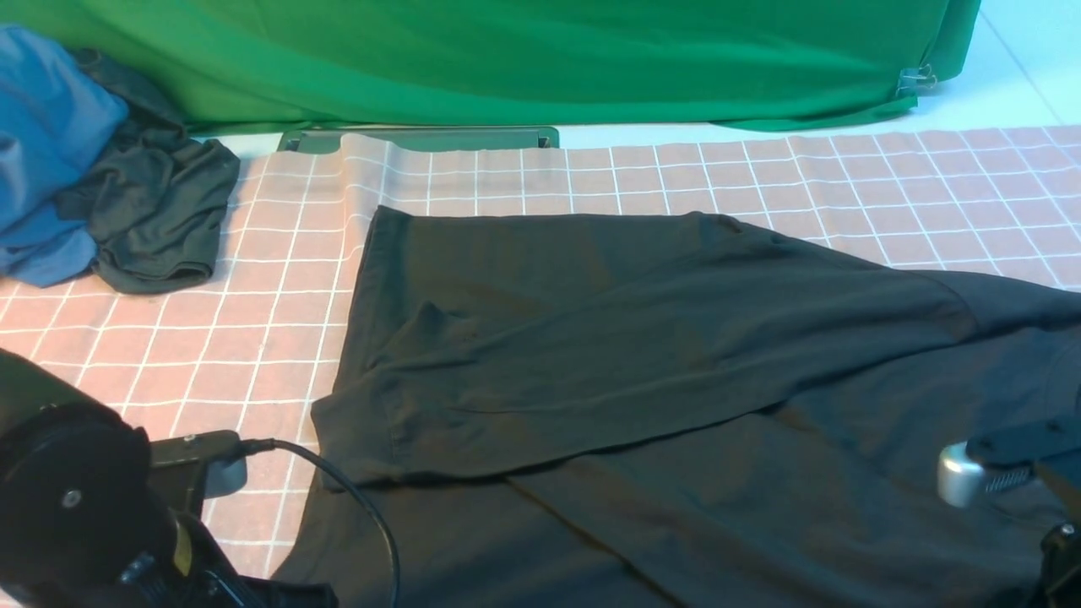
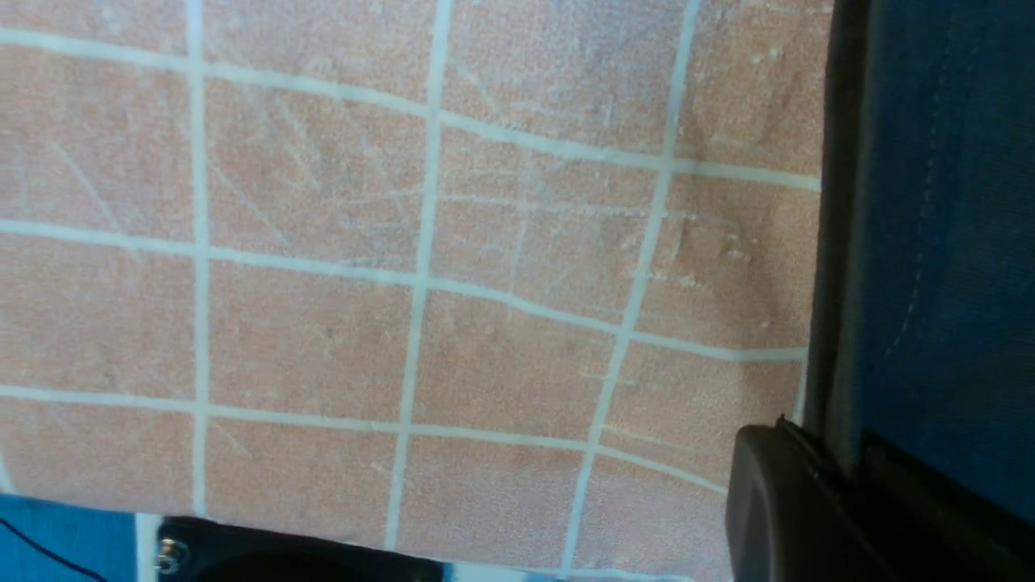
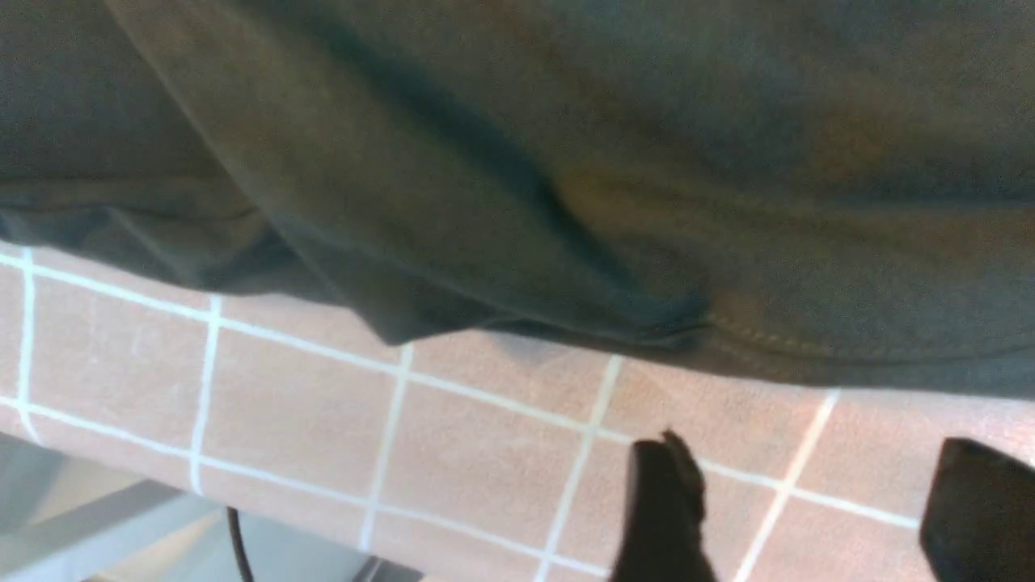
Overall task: Fold a long-sleeved shirt over a pink coffee tablecloth.
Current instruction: 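Grasp the near edge of the shirt at its hem and shoulder corners, then fold the black garment in half by bringing its near edge over to the far edge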
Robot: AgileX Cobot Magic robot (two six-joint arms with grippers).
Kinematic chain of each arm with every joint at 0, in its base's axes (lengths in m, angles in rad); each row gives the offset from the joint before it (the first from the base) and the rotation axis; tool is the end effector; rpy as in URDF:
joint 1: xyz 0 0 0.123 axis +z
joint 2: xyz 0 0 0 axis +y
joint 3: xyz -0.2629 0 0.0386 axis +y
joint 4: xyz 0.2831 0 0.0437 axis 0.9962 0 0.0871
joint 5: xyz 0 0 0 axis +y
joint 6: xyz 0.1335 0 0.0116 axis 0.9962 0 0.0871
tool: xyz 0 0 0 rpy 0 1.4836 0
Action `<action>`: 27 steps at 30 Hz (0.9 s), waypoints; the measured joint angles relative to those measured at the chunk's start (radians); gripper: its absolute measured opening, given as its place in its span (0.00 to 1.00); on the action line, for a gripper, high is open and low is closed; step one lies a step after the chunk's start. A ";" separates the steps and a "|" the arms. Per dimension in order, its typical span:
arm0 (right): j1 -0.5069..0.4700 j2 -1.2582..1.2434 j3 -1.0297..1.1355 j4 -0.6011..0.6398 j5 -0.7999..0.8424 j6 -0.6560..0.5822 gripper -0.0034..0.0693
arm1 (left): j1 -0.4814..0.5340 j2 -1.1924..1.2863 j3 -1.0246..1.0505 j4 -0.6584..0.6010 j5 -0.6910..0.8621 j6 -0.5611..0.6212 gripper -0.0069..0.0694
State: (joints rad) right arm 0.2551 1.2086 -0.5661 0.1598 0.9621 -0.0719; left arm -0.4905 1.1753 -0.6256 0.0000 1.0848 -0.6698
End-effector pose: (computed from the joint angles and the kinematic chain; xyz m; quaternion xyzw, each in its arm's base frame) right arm 0.1926 0.0683 0.1152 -0.1189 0.9903 0.0688 0.0204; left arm 0.1779 -0.0950 0.1359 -0.0895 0.9959 -0.0064 0.0098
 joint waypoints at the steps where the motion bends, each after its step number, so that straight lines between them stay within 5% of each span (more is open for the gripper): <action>1: 0.000 0.005 0.001 0.001 -0.010 -0.001 0.73 | 0.000 -0.001 0.000 0.000 0.002 -0.001 0.13; 14: 0.000 0.188 0.003 0.003 -0.099 0.039 0.77 | 0.000 -0.002 0.000 0.019 0.000 -0.001 0.13; 17: 0.000 0.211 0.003 0.002 -0.122 0.026 0.58 | 0.000 -0.002 0.000 0.019 -0.012 -0.001 0.13; 18: 0.000 0.212 0.003 0.002 -0.124 0.003 0.36 | 0.000 -0.002 0.000 0.019 -0.019 -0.001 0.13; 20: 0.000 0.206 0.003 -0.003 -0.123 -0.021 0.18 | 0.000 -0.002 -0.011 0.018 -0.019 -0.001 0.13; 27: 0.000 0.116 -0.053 -0.075 -0.020 -0.012 0.13 | 0.016 -0.001 -0.118 0.015 0.012 -0.008 0.13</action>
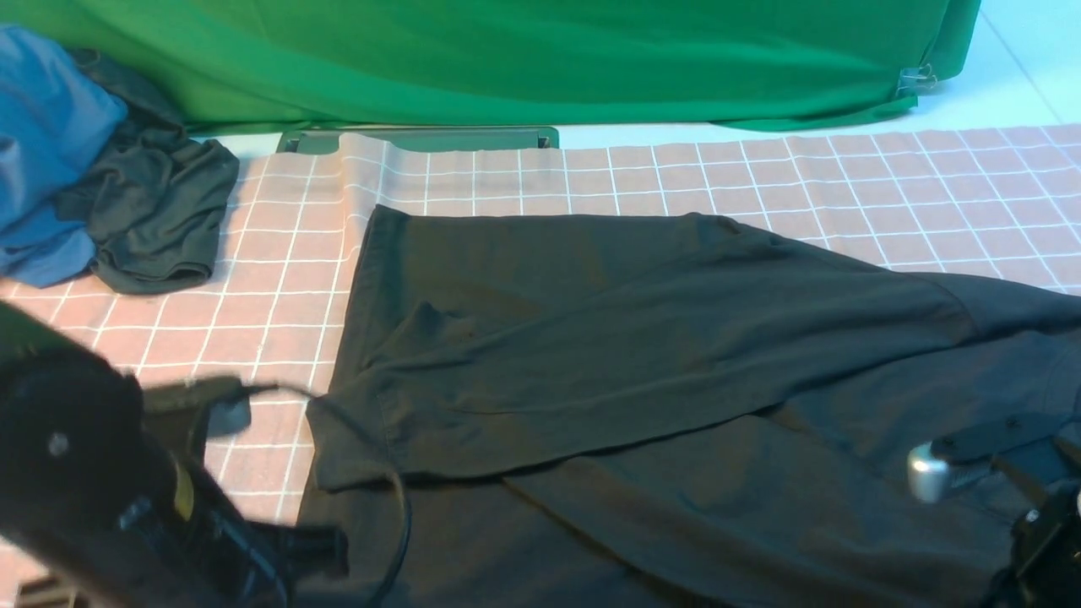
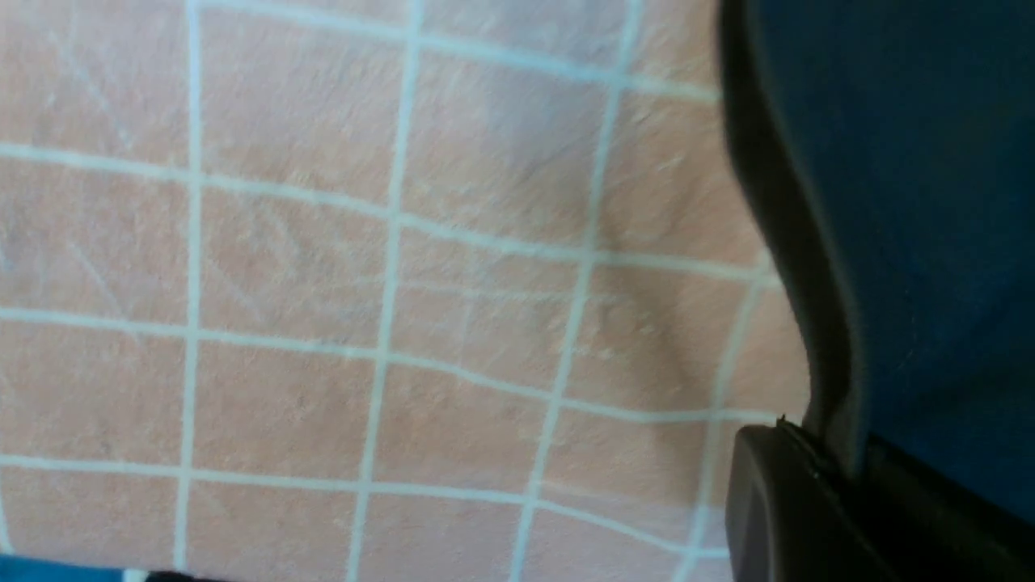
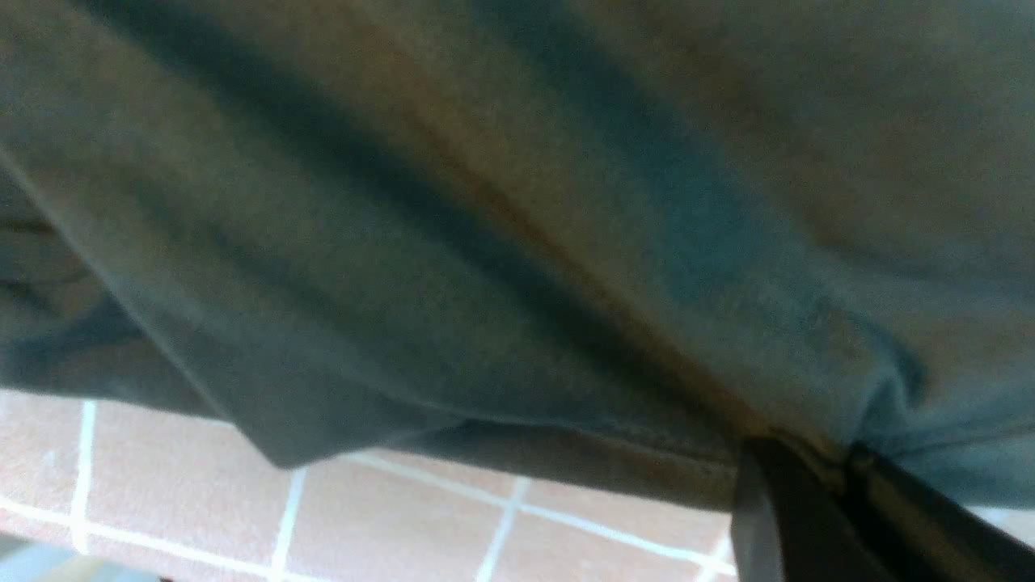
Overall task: Fold a long-sleeved shirt over a pink coffee tablecloth.
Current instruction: 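Fold the black garment in half by bringing its near edge over to the far edge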
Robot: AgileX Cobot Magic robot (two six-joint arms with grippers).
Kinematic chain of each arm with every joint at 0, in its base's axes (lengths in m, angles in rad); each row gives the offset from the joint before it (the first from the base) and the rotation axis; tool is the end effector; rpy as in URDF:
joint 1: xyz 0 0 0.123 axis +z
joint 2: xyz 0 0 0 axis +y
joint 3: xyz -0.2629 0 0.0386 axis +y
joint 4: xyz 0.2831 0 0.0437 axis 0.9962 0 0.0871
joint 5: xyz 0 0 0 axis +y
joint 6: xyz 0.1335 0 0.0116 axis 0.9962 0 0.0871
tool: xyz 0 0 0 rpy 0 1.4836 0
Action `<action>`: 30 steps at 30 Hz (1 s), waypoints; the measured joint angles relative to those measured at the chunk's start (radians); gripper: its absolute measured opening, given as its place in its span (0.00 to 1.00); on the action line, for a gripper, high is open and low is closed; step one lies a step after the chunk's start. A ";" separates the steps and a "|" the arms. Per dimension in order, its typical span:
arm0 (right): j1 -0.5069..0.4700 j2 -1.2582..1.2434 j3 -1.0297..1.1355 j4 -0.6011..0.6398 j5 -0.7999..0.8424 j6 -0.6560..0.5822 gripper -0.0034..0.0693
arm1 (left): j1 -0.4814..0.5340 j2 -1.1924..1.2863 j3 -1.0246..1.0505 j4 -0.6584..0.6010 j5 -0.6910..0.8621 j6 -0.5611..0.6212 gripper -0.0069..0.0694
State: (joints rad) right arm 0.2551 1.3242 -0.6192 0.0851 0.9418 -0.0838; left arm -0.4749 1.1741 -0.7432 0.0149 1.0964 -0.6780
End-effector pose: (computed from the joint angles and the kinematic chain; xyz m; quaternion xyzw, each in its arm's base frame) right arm 0.2094 0.0641 0.1035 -0.1440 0.9890 0.0349 0.0026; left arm 0.2026 -0.1022 0.1690 -0.0982 0.9930 -0.0299 0.0585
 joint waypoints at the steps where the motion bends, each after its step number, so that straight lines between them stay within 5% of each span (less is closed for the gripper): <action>1: 0.000 -0.021 -0.016 -0.010 0.017 0.000 0.13 | 0.017 0.000 -0.022 0.000 0.004 -0.001 0.13; 16: -0.003 0.094 -0.430 -0.074 0.098 -0.002 0.13 | 0.343 0.230 -0.429 -0.137 -0.020 0.131 0.13; 30: -0.175 0.564 -0.994 -0.065 0.165 -0.043 0.13 | 0.371 0.744 -1.025 -0.153 0.008 0.140 0.13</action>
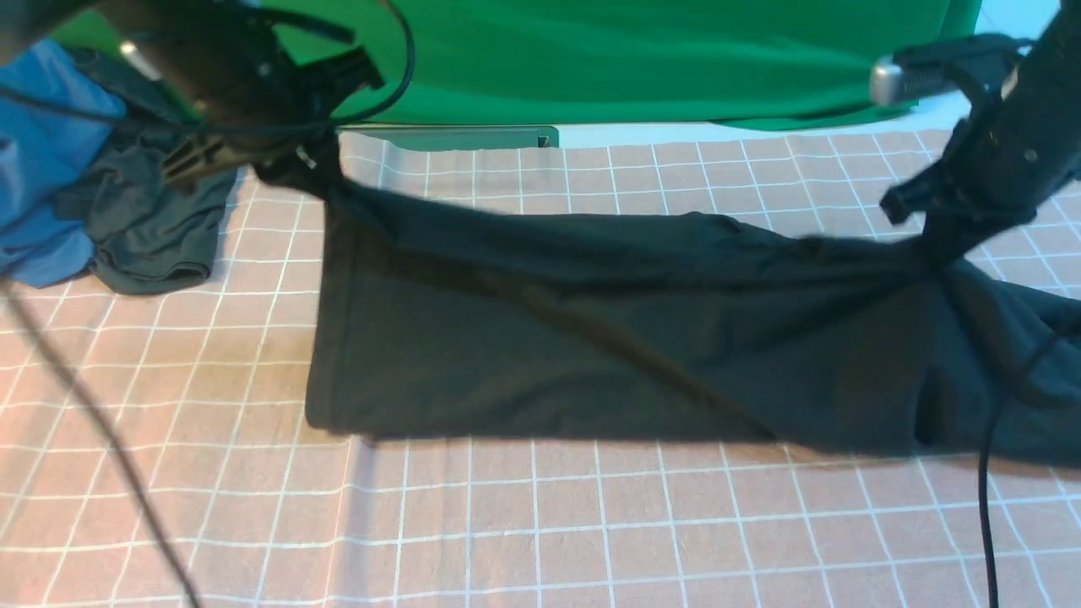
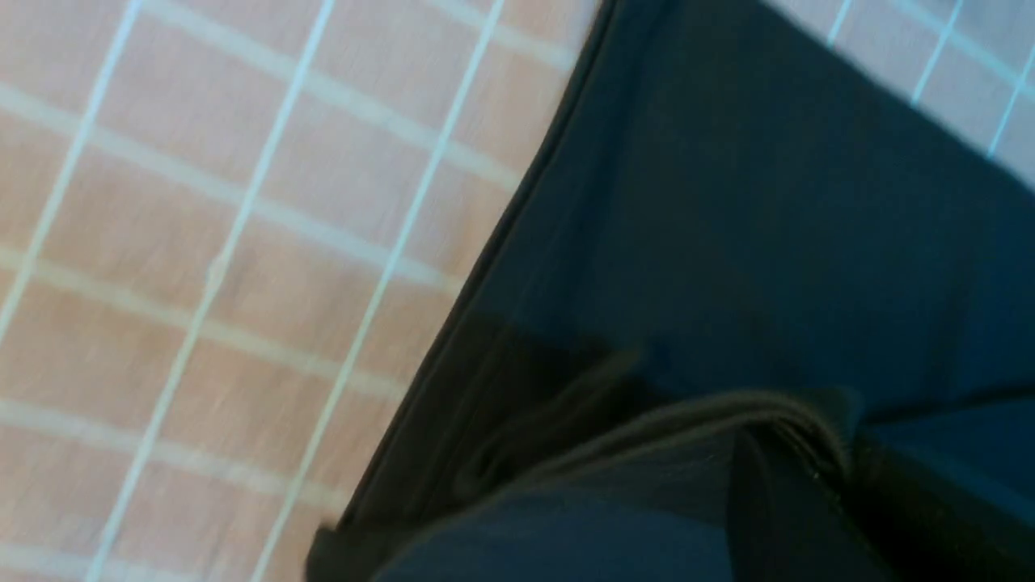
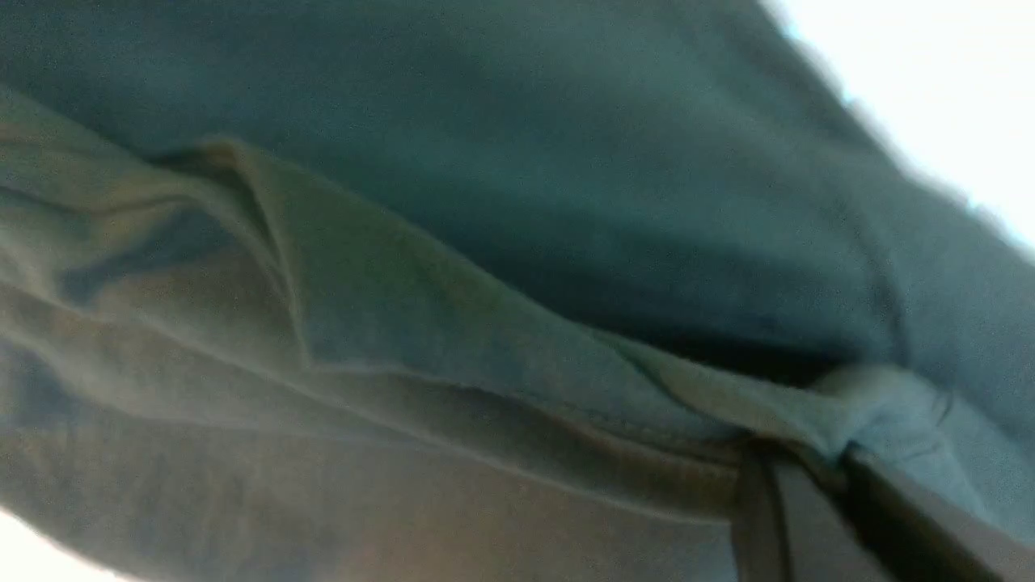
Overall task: Fold a long-sleeved shirt over a pink coffee tablecloth.
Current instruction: 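Fold the black garment in half by bringing its near edge over to the far edge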
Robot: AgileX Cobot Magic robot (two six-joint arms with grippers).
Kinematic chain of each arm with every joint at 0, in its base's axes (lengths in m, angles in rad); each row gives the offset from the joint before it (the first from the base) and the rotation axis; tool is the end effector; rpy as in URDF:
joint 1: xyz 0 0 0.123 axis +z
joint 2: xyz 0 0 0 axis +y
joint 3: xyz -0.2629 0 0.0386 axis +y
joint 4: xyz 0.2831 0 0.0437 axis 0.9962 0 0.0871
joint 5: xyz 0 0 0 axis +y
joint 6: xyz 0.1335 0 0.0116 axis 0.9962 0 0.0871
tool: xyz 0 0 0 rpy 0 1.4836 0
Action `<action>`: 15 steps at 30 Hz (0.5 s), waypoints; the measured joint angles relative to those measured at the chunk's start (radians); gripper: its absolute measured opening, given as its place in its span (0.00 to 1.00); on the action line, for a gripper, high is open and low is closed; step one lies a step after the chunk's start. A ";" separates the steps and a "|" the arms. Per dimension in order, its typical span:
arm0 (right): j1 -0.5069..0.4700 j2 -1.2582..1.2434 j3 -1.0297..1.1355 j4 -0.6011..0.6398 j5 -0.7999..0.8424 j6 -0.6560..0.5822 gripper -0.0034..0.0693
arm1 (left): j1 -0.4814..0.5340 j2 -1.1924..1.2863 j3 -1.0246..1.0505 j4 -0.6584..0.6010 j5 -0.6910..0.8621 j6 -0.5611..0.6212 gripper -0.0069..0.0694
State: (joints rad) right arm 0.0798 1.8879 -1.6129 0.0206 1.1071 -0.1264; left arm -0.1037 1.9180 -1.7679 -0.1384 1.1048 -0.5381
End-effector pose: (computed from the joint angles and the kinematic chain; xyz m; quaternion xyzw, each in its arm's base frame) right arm 0.4378 0.0375 0.1970 -0.0987 0.9855 0.0066 0.1377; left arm 0.4606 -0.0645 0.2358 -0.2283 0.9506 -0.1263 0.1685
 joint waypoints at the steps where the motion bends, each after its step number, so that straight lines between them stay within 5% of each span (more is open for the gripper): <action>1: -0.004 0.019 -0.023 0.001 0.002 -0.002 0.13 | 0.004 0.022 -0.025 -0.001 0.004 -0.002 0.13; 9: -0.024 0.232 -0.195 0.014 -0.029 -0.009 0.14 | 0.023 0.236 -0.214 -0.001 0.043 -0.020 0.13; 15: -0.025 0.265 -0.216 0.005 -0.156 -0.009 0.35 | 0.024 0.298 -0.219 0.001 -0.006 -0.024 0.13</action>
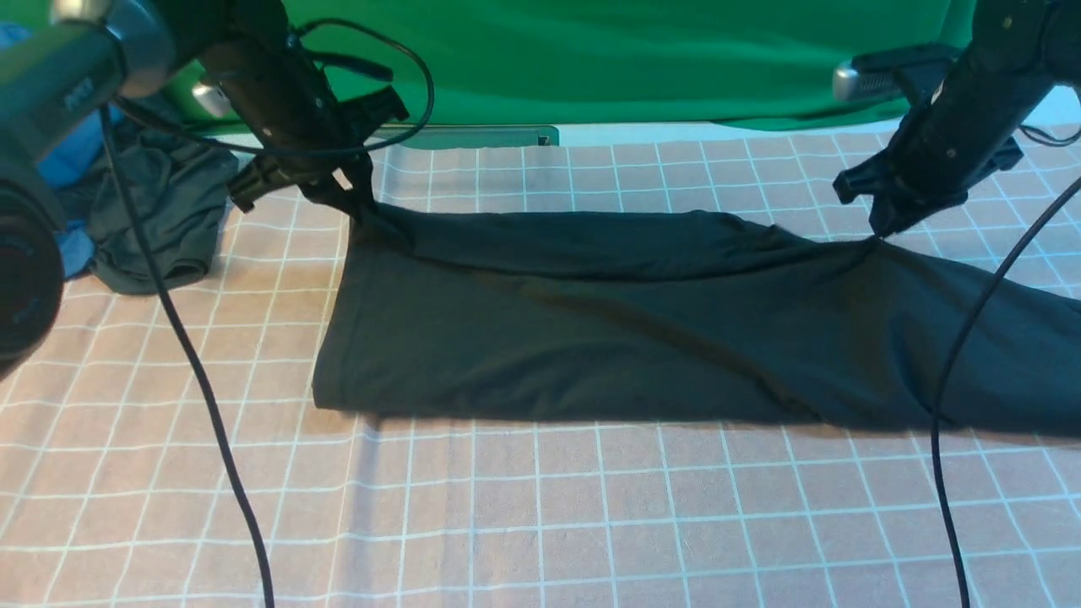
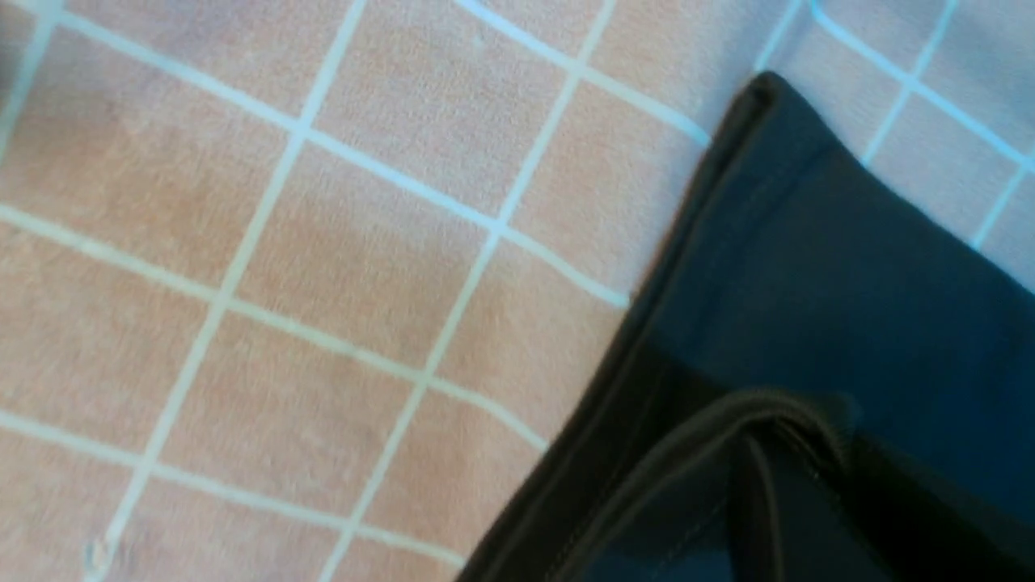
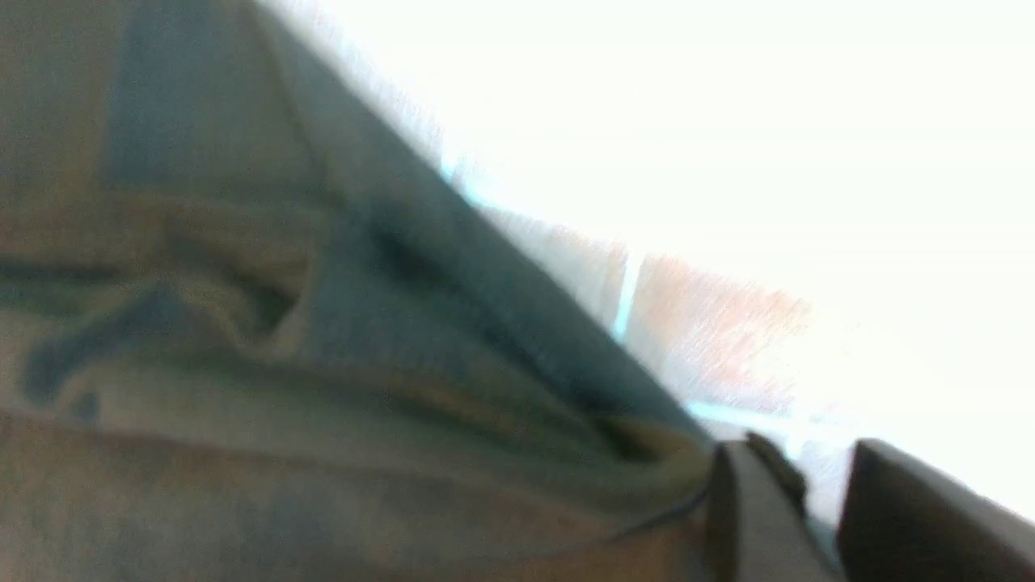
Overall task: Fold a long-sleeved shirt over a pink coffee tablecloth.
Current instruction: 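Fold the black garment in half by bringing its near edge over to the far edge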
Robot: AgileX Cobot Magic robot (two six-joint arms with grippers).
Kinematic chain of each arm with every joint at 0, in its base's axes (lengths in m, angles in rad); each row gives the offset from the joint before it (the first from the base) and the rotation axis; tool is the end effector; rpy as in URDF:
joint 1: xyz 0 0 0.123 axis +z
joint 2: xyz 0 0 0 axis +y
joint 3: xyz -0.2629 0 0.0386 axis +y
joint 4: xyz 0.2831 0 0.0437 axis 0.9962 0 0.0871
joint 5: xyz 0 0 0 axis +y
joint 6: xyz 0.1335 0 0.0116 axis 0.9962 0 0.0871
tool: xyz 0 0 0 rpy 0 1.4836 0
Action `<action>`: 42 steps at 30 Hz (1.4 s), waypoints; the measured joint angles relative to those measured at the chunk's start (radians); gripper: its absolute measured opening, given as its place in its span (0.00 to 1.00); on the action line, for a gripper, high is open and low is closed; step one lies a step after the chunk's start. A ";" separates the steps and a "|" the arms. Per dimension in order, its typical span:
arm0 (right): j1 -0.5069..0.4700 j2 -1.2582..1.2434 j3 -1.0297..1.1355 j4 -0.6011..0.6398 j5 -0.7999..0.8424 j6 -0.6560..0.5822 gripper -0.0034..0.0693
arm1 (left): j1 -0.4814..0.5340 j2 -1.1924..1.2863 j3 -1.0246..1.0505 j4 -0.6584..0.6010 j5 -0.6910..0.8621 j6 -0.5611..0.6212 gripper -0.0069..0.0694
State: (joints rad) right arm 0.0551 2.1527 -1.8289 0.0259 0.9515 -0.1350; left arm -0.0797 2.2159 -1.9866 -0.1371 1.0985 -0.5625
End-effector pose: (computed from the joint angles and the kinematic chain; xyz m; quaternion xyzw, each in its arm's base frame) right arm 0.5081 0.0309 0.1485 -0.0878 0.9777 0.0042 0.1905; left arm 0.5151 -0.0575 0.1624 -0.2554 0.9506 -0.1137 0.1350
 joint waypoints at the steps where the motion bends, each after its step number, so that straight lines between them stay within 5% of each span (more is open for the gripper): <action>1: 0.000 0.000 -0.010 0.000 0.003 0.000 0.39 | 0.000 0.002 0.000 -0.001 -0.006 0.000 0.13; 5: 0.006 -0.024 -0.042 0.033 0.087 0.001 0.41 | 0.000 0.004 -0.001 -0.004 -0.020 0.000 0.13; 11: 0.083 -0.024 -0.050 0.226 0.145 -0.192 0.11 | 0.000 0.004 -0.001 -0.012 -0.022 0.000 0.13; 21: 0.210 0.121 -0.050 0.262 0.061 -0.236 0.10 | 0.000 0.004 -0.001 -0.013 -0.022 0.000 0.13; 34: 0.211 0.182 -0.063 0.256 -0.375 -0.182 0.10 | 0.001 0.004 -0.002 -0.016 -0.019 0.000 0.13; 38: 0.211 0.186 -0.129 0.252 -0.312 -0.184 0.10 | 0.001 0.004 -0.002 -0.016 -0.021 0.000 0.14; 42: 0.211 0.183 -0.218 0.227 -0.158 -0.191 0.10 | 0.001 0.002 -0.006 0.003 -0.060 0.000 0.26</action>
State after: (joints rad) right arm 0.2658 2.3361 -2.0465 0.2525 0.7934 -0.3262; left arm -0.0785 2.2182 -1.9927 -0.1345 1.0389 -0.5625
